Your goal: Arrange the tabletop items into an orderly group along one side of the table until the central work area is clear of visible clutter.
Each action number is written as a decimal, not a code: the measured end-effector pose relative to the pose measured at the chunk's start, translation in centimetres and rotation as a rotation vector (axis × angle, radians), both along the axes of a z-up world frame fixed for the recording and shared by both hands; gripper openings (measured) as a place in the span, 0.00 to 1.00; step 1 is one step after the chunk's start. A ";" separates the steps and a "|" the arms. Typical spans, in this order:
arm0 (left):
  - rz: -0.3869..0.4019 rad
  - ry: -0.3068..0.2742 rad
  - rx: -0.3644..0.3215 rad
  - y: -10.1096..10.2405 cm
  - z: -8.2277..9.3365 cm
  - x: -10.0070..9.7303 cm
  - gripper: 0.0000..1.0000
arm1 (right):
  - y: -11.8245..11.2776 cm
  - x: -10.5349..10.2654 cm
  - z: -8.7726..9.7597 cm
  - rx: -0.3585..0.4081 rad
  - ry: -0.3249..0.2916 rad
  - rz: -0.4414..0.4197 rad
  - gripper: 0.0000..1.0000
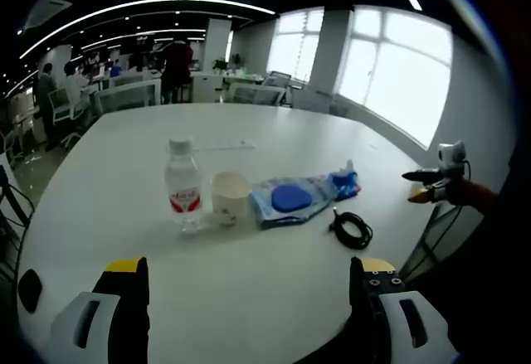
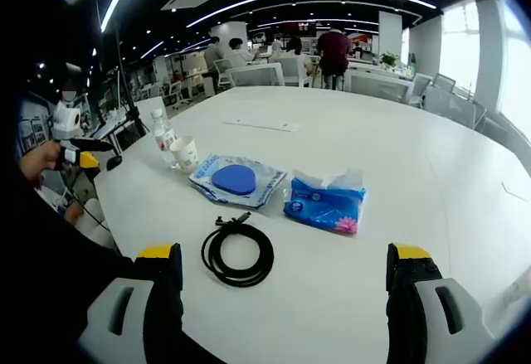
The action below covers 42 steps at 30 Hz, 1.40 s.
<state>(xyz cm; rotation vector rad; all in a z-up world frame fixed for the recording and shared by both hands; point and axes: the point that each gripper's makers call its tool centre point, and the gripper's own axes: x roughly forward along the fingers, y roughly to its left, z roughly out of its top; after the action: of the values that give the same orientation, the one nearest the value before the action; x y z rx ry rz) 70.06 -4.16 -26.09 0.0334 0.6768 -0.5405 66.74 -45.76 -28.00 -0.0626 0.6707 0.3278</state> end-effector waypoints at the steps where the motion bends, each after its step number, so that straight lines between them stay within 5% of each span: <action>1: 0.000 0.001 0.000 0.0 0.0 0.0 1.00 | 0.0 0.0 0.0 0.000 0.001 0.002 1.00; 30: -0.053 -0.073 -0.018 -1.3 0.8 0.9 1.00 | -0.3 -0.2 0.5 0.045 -0.021 0.029 1.00; 42: -0.030 0.007 0.014 -1.1 -0.5 0.5 1.00 | -0.5 0.0 -0.6 0.023 0.012 0.007 1.00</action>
<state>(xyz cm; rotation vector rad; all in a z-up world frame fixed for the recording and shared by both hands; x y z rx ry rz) 70.51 -5.28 -26.57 0.0548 0.6881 -0.5649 66.73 -46.28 -28.59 -0.0406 0.6781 0.3426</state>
